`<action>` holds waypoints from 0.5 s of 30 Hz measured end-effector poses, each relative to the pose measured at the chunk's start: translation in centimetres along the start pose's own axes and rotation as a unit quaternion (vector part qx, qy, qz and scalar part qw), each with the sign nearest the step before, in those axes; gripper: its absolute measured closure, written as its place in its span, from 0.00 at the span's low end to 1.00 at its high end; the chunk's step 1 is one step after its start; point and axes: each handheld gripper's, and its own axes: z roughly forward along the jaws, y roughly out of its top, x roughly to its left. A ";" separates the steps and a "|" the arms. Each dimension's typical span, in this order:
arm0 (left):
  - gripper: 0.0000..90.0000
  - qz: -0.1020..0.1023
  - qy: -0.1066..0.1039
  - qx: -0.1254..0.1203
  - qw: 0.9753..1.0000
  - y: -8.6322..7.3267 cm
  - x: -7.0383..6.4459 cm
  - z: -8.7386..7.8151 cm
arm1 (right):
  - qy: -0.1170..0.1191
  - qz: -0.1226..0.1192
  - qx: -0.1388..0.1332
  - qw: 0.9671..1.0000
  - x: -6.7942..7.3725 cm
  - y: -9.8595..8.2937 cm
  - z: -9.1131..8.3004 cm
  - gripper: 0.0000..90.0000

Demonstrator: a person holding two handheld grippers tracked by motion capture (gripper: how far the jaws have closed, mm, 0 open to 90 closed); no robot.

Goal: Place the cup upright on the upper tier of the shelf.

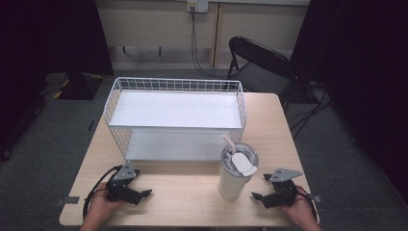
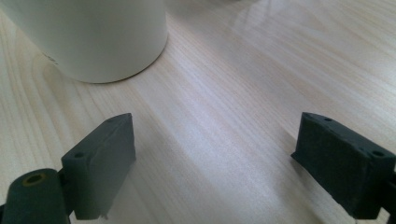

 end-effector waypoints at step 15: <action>0.10 -0.002 0.003 0.000 1.000 0.0 -0.1 0.0 | 0.043 0.002 -0.030 0.999 1.0 1.0 -0.5 0.15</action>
